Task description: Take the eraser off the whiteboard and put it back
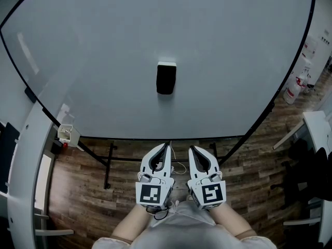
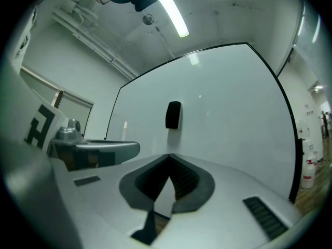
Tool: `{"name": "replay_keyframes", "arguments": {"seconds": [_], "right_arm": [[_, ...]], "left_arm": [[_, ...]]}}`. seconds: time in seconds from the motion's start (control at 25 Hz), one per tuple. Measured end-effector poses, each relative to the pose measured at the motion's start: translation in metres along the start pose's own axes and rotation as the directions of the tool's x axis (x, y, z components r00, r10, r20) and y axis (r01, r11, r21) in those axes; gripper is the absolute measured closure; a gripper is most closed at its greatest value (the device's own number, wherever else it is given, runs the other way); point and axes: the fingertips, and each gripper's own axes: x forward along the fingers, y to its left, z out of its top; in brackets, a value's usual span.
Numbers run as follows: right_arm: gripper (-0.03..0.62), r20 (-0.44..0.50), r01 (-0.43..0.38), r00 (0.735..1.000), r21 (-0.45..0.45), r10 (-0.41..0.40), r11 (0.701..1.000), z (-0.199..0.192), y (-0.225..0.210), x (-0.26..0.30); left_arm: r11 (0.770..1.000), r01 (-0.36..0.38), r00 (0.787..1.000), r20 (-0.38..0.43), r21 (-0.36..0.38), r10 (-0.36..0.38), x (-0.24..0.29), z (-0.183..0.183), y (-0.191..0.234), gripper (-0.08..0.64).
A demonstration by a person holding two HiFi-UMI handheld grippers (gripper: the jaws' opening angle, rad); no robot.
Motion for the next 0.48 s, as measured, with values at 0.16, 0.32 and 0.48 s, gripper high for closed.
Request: {"name": "replay_keyframes", "arguments": {"seconds": [0.16,0.32,0.48], "right_arm": [[0.566,-0.002,0.004,1.0,-0.005,-0.004,1.0,-0.0016,-0.0011,-0.0024],[0.568,0.01,-0.008,1.0,0.007,0.008,1.0,-0.0037,-0.0005,-0.0014],[0.568,-0.002,-0.007,1.0,0.015,0.007,1.0,-0.0024,-0.0043,-0.0015]], "left_arm": [[1.0,-0.002,1.0,-0.004,-0.02,0.002,-0.0002,0.0015,-0.0023,0.543],[1.0,-0.005,1.0,-0.009,-0.028,0.005,0.0001,0.001,-0.002,0.543],[1.0,-0.009,1.0,-0.013,-0.021,0.008,0.0045,0.003,-0.006,0.543]]}}
